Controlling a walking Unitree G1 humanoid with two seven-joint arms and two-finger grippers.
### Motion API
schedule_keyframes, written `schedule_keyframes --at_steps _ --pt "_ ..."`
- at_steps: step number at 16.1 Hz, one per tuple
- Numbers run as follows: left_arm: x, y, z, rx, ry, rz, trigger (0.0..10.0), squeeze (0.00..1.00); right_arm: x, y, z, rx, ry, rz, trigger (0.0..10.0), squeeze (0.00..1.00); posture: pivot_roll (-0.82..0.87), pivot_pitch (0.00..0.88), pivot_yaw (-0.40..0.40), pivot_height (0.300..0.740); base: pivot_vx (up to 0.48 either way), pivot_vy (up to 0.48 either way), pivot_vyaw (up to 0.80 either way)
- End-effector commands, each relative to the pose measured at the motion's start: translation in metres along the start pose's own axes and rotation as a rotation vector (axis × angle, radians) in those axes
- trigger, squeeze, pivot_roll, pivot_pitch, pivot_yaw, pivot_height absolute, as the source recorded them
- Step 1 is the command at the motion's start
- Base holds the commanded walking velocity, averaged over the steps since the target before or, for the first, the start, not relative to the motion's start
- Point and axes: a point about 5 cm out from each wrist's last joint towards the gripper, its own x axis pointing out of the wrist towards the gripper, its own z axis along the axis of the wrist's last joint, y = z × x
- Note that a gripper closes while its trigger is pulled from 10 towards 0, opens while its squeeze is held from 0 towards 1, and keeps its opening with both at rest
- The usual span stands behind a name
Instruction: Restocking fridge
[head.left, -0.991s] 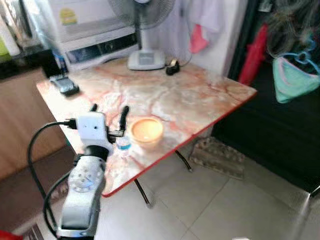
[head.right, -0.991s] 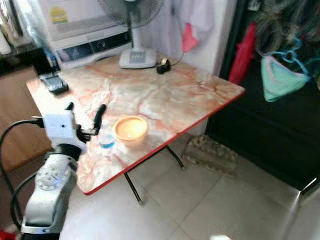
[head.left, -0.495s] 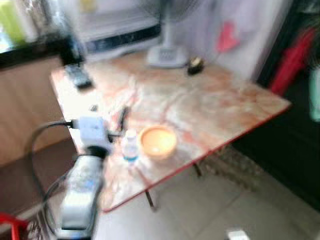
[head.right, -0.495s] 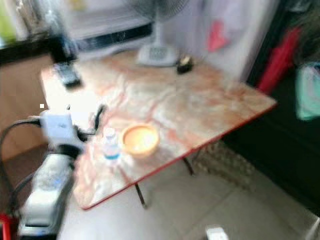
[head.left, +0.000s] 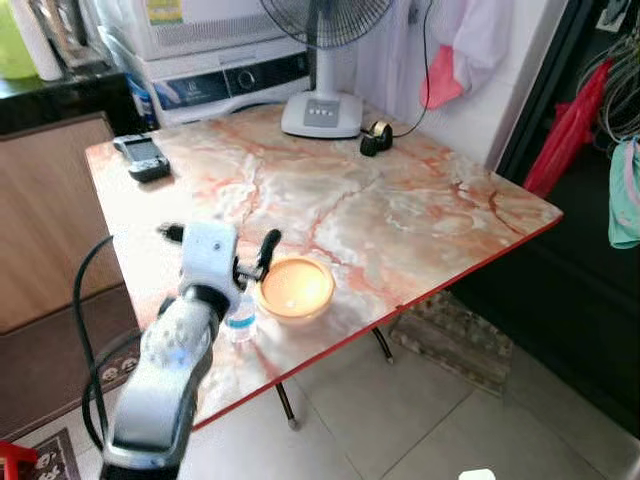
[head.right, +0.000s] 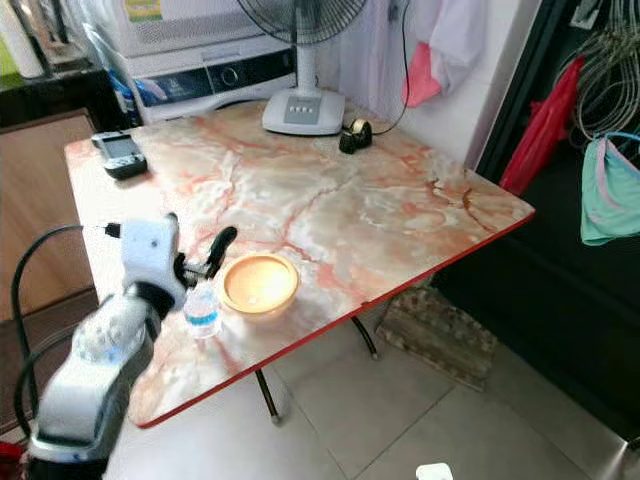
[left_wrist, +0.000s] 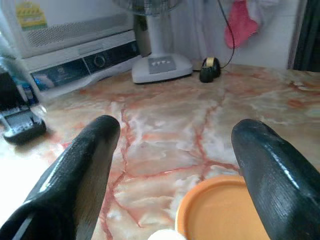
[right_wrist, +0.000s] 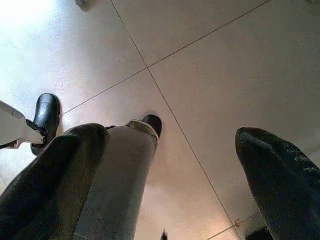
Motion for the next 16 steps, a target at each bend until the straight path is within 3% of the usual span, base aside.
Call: schedule_keyframes --at_steps 1,4,8,11,16 --pt "0.004 -0.004 0.008 0.036 0.085 -0.061 10.0 0.0 0.0 0.001 0.001 0.004 0.005 0.0 10.0 0.0 0.16 0.0 -0.022 0.74 0.0 0.0 0.0" --pt "0.009 -0.006 0.005 0.038 0.214 -0.111 10.0 0.0 0.001 0.002 0.002 0.007 0.003 0.002 10.0 0.0 0.15 0.0 -0.018 0.74 0.0 0.0 0.0" --pt "0.022 0.005 0.0 0.048 0.33 -0.031 10.0 0.0 0.001 0.002 0.003 0.006 -0.001 0.001 10.0 0.0 0.15 0.0 -0.02 0.74 0.0 0.0 0.0" --pt "0.02 0.009 -0.001 -0.006 0.392 -0.015 10.0 0.0 0.001 0.001 0.003 0.003 0.001 0.0 10.0 0.0 0.14 0.0 -0.024 0.74 0.0 0.0 0.0" --pt "0.015 0.009 -0.006 -0.007 0.469 -0.026 10.0 0.0 0.001 -0.001 0.003 -0.01 0.005 -0.003 10.0 0.0 0.15 0.0 -0.031 0.74 0.0 0.0 0.0"
